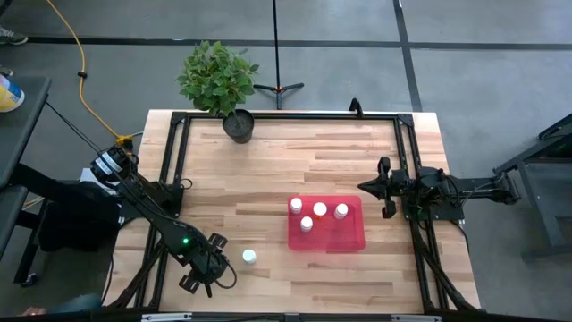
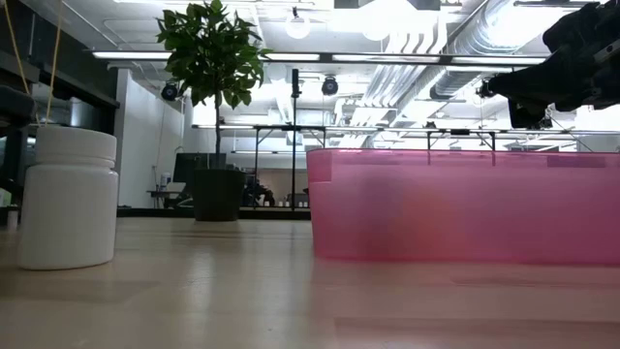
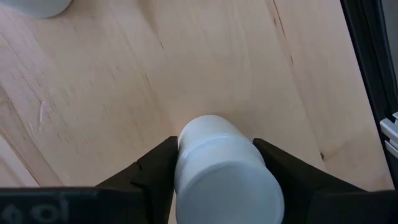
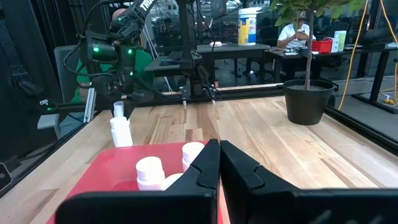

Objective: Pick and place pill bottles into a basket
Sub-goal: Put the white pill bottle into the pink bin

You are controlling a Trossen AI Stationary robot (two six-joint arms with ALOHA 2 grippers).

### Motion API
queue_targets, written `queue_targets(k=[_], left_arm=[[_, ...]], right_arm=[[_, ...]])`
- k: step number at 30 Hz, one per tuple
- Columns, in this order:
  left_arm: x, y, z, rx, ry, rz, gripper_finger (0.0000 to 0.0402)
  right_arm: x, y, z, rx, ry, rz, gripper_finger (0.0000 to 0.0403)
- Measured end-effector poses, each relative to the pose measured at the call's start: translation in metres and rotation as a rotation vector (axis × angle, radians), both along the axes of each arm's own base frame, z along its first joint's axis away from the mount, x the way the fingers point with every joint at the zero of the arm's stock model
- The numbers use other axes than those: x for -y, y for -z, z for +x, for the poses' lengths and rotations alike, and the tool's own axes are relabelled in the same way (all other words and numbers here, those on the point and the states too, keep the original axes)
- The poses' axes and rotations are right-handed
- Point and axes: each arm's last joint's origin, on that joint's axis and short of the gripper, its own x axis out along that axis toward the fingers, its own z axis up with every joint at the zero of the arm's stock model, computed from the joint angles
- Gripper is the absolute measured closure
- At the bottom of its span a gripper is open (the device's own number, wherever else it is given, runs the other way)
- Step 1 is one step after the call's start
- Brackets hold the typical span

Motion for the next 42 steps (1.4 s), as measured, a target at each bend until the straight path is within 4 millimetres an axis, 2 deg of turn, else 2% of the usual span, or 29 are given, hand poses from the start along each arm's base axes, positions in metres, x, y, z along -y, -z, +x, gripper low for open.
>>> queue_targets(k=[10, 21, 31, 37, 42], left_arm=[[-0.001, 0.0, 0.0, 0.004, -0.02, 0.012, 0.0175], [-0.005, -0.006, -0.003, -0.024, -0.139, 0.011, 0.0178], [-0.01, -0.035, -0.003, 0.099, -0.183, 0.029, 0.0178], [-0.022, -0.053, -0.011, 0.078, -0.2, 0.068, 0.0184], [-0.037, -0.071, -0.008, 0.161, -0.301, 0.044, 0.0179]], right_arm=[[0.0, 0.0, 0.0, 0.0, 0.0, -0.001, 0.04], [0.0, 0.0, 0.0, 0.001, 0.0, 0.0, 0.0399], [0.0, 0.003, 0.002, -0.032, 0.004, 0.013, 0.0401], [0.0, 0.005, 0.004, -0.067, 0.006, 0.019, 0.0399], [0.0, 0.007, 0.005, -0.082, 0.01, 0.017, 0.0401]])
